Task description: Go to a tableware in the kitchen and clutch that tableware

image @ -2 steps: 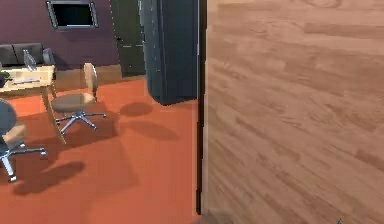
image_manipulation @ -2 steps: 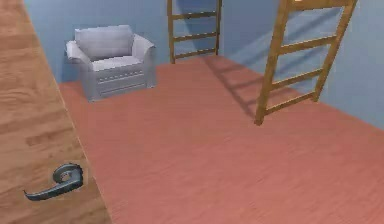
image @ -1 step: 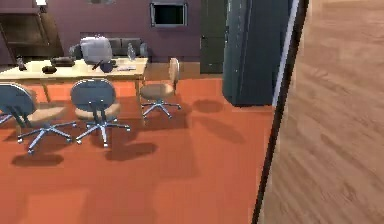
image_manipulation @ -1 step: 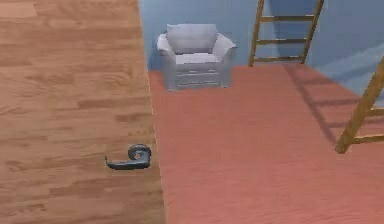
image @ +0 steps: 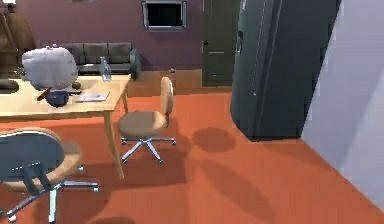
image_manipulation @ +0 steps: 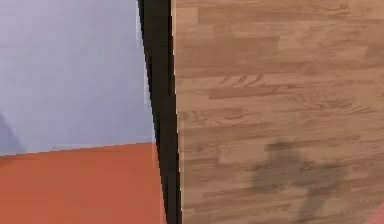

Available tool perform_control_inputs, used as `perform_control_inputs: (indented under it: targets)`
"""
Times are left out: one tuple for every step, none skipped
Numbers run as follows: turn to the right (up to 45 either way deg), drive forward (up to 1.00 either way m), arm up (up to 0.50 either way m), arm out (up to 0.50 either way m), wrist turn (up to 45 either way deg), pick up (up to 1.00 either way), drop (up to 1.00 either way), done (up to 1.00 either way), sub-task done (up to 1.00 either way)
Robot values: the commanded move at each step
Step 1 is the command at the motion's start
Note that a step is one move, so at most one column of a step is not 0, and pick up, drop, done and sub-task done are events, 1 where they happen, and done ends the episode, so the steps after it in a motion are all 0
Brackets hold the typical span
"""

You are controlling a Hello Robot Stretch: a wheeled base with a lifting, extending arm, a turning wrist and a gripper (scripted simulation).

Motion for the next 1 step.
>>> perform_control_inputs:
  targets:
    - [-3.0,0.00,0.00,0.00,0.0,0.00,0.00,0.00,0.00]
